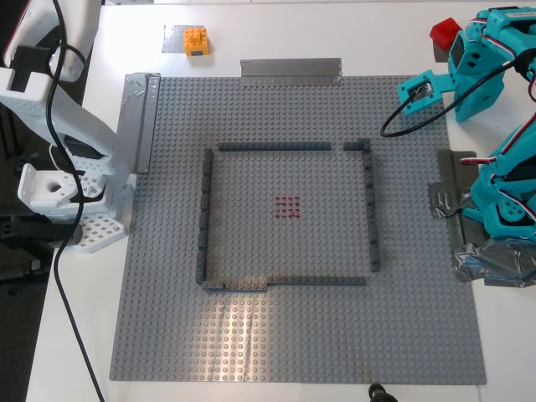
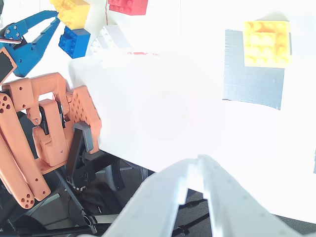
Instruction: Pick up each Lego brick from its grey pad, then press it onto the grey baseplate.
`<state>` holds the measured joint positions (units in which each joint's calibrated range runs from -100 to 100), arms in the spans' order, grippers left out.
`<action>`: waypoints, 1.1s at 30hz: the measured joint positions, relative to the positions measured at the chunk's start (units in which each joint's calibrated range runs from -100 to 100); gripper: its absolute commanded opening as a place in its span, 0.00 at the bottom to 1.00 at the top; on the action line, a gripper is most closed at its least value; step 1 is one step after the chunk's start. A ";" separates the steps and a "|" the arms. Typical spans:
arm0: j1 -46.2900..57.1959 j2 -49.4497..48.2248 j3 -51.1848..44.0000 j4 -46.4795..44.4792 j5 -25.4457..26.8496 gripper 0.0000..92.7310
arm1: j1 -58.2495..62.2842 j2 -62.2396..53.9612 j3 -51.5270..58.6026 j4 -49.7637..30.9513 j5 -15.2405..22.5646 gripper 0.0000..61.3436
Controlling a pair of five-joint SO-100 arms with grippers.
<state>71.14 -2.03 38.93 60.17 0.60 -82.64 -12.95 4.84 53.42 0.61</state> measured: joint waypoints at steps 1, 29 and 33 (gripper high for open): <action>0.00 0.00 0.00 0.00 0.00 0.00 | 0.00 0.00 0.00 0.00 0.00 0.00; 9.84 -15.30 -0.98 -52.35 2.04 0.00 | 12.36 4.15 -9.09 28.40 4.10 0.00; 7.92 -15.22 -0.98 -58.35 1.57 0.00 | 10.64 9.15 -17.79 32.10 6.25 0.05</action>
<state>79.06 -17.24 37.95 1.83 2.17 -72.00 -3.80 -12.96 85.52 6.87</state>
